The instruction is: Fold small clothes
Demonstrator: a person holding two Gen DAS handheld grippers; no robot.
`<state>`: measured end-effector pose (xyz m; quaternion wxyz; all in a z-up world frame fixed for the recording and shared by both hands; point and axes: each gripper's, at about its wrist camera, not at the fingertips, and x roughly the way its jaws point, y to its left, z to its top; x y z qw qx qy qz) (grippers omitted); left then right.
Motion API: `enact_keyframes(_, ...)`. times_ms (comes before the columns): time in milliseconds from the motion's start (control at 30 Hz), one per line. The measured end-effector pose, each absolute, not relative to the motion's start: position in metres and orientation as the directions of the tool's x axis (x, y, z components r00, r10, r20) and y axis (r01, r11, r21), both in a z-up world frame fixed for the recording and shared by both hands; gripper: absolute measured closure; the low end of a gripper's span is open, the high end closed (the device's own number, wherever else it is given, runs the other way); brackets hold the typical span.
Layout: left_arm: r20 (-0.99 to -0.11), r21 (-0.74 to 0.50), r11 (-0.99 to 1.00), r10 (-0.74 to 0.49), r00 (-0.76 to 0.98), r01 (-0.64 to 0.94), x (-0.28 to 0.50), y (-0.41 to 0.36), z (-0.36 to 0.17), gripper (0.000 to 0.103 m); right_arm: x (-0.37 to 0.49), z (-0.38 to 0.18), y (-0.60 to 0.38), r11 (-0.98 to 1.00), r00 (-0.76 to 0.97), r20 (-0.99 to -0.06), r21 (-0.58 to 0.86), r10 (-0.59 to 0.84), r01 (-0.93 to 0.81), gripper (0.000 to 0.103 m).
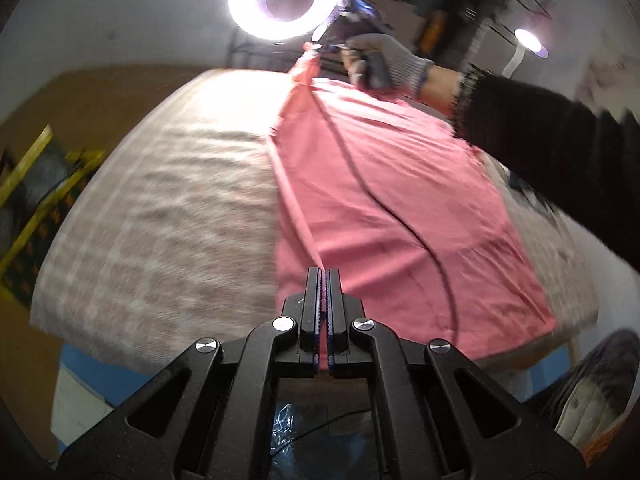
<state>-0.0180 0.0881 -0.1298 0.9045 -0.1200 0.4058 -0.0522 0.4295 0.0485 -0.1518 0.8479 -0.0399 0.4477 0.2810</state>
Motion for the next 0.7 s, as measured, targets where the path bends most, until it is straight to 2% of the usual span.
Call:
enact_keyframes(267,-0.737,-0.26,0.941,-0.338,0.585,0.216,-0.001,0.002,-0.131,0.103,0.44,-0.139,-0.073,0.879,0.486,-0.76,0.232,0.431,-0.416,0.103)
enact_keyframes(600,-0.784,-0.269,0.927,-0.368,0.501,0.26,0.014,-0.042,-0.156,0.103,0.46,-0.186,-0.148,0.925,0.466,-0.813,0.221,0.35,-0.309,0.102)
enact_keyframes(667,-0.782,-0.268,0.924,-0.375,0.498,0.273,0.013,-0.046,-0.157,0.103,0.462,-0.186,-0.154,0.932,0.472,-0.817,0.206,0.331,-0.297,0.094)
enact_keyframes(700,-0.782,-0.265,0.924,-0.374,0.499,0.277,0.013,-0.045,-0.155,0.103,0.462,-0.186,-0.157,0.939,0.475,-0.824,0.185,0.308,-0.289,0.078)
